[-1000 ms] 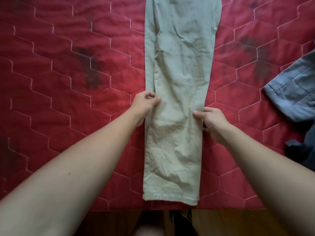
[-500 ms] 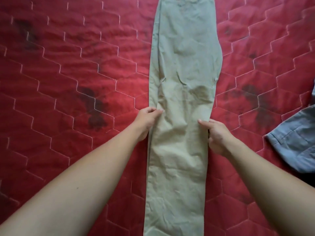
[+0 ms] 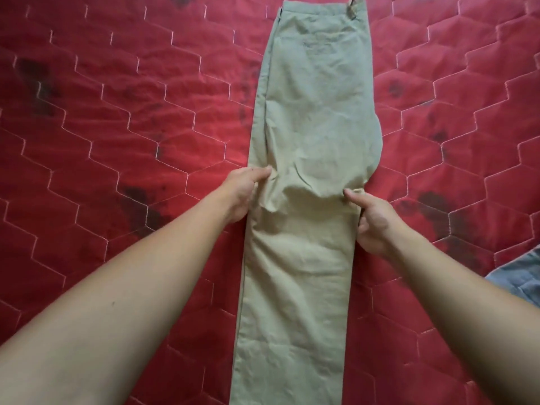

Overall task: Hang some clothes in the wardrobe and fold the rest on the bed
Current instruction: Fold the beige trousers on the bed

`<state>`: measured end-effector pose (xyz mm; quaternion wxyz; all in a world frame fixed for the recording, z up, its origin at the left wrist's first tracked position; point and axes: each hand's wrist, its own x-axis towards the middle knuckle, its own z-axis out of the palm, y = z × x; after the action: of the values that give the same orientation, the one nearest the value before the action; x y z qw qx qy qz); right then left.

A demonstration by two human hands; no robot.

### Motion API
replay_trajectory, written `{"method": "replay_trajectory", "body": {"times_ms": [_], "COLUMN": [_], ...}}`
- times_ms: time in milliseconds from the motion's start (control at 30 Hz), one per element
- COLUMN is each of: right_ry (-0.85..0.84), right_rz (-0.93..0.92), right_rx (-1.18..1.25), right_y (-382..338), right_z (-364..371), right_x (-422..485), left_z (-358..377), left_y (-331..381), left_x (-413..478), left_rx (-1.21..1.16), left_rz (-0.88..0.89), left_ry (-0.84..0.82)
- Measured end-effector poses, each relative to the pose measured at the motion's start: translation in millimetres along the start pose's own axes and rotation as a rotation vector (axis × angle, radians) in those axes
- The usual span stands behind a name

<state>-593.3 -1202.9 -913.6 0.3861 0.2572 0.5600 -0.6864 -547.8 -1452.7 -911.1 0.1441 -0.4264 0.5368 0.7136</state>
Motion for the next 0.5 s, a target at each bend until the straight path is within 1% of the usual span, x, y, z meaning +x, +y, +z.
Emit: {"method": "replay_trajectory", "body": {"times_ms": [67, 133, 200, 233, 300, 367, 400, 433, 467, 500], "right_ry": [0.032, 0.067, 0.07, 0.065, 0.019, -0.033, -0.062, -0.094, -0.118, -0.12], "right_rz": [0.015, 0.027, 0.038, 0.055, 0.095, 0.089, 0.076, 0.075, 0.082, 0.09], "right_rx": [-0.003, -0.019, 0.0, 0.026, 0.083, 0.108, 0.106, 0.093, 0.067, 0.042], "right_y": [-2, 2, 3, 1, -10, -22, -26, -28, -27, -24], "right_z": [-1, -6, -12, -13, -13, -14, -15, -15, -16, -16], "right_x": [9, 9, 9, 10, 14, 20, 24, 26, 27, 27], "left_z": [2, -4, -11, -12, -11, -7, -4, -2, -1, -2], "left_y": [4, -2, -9, -9, 4, 25, 34, 41, 45, 45], "left_x": [6, 1, -4, -5, -1, 9, 13, 16, 20, 26], "left_rx": [-0.038, -0.136, -0.175, -0.149, -0.015, 0.101, 0.144, 0.163, 0.151, 0.09], "left_rz": [0.082, 0.149, 0.14, 0.105, -0.004, -0.104, -0.123, -0.114, -0.067, -0.002], "left_ry": [0.081, 0.182, 0.205, 0.176, 0.069, -0.05, -0.088, -0.103, -0.083, -0.046]}}
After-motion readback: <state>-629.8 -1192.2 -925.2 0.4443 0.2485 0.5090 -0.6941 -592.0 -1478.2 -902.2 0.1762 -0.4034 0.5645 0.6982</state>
